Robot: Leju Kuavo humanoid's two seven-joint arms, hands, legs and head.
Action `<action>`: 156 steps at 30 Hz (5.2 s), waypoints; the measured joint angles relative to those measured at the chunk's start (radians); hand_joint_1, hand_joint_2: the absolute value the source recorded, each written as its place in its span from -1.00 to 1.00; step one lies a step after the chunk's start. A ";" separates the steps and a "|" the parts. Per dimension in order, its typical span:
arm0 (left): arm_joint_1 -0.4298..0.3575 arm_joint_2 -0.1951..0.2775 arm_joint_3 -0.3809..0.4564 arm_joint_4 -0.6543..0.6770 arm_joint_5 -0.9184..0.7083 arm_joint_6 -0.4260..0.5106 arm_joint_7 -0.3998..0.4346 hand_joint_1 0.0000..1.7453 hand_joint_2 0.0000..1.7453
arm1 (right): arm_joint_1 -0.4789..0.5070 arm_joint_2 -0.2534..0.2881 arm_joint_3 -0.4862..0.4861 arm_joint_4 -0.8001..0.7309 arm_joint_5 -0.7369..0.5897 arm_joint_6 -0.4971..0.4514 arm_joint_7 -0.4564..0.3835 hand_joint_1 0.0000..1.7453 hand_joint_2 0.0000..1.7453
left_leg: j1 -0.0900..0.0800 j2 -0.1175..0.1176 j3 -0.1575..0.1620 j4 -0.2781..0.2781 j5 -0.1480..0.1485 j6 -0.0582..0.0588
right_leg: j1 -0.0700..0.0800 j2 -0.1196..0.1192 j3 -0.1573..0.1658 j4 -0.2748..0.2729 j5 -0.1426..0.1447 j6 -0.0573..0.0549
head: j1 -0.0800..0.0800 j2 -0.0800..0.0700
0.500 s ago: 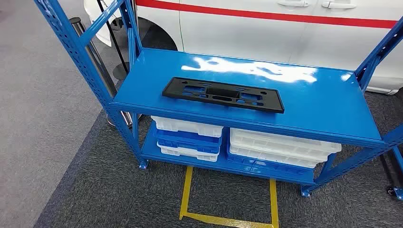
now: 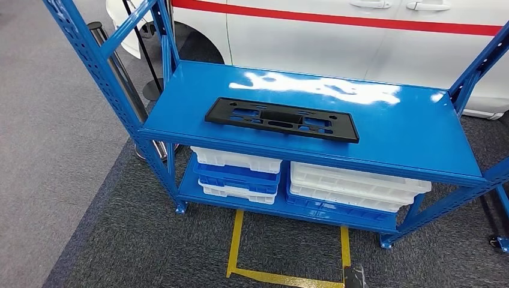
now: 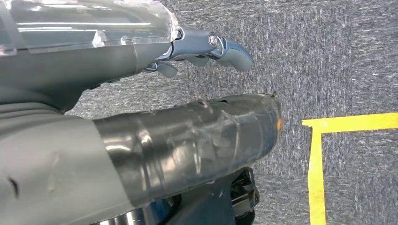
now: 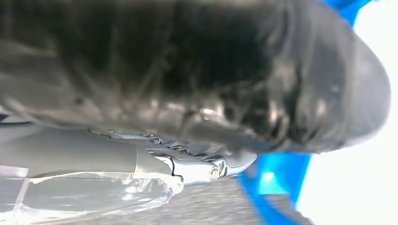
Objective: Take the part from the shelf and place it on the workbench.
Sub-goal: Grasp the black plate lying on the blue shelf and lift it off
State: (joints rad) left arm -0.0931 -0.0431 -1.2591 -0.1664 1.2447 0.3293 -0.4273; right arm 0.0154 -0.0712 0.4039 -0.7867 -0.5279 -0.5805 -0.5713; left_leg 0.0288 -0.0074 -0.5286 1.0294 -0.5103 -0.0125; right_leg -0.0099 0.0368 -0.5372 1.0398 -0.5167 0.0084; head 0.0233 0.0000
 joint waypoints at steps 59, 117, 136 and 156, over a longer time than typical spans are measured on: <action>-0.056 -0.002 -0.177 0.011 -0.012 -0.018 0.014 -1.00 -1.00 | -0.318 0.097 0.083 -0.777 1.131 0.083 0.218 -1.00 1.00 | 0.000 -0.001 -0.003 0.000 0.003 -0.001 | 0.000 -0.001 -0.003 0.002 0.001 0.000 | 0.000 0.000; -0.049 0.008 -0.201 0.023 0.041 0.012 0.017 -1.00 -1.00 | -0.365 0.114 0.185 -0.675 0.786 0.284 0.247 -1.00 -1.00 | 0.013 0.019 -0.077 0.167 -0.098 -0.022 | -0.015 -0.036 -0.076 0.024 0.043 -0.023 | 0.005 0.000; -0.045 0.006 -0.209 0.024 0.040 0.015 0.013 -1.00 -1.00 | -0.356 0.118 0.168 -0.725 1.093 0.045 0.244 -1.00 1.00 | -0.015 0.016 -0.048 -0.011 0.049 0.052 | -0.006 -0.030 -0.175 0.247 -0.045 0.019 | 0.009 0.000; -0.052 0.000 -0.216 0.024 0.039 0.004 0.016 -1.00 -1.00 | -0.356 0.096 0.165 -0.734 1.113 0.088 0.248 -1.00 1.00 | -0.017 0.011 -0.050 0.002 0.041 0.012 | 0.001 -0.030 -0.061 0.001 0.057 -0.016 | 0.008 0.000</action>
State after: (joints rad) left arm -0.1451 -0.0434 -1.4751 -0.1423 1.2837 0.3334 -0.4112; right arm -0.3411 0.0248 0.5694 -1.5202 0.5851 -0.4928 -0.3230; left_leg 0.0114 0.0033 -0.5787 1.0315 -0.4689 -0.0006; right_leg -0.0090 0.0069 -0.5980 1.0412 -0.4597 -0.0078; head 0.0314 0.0000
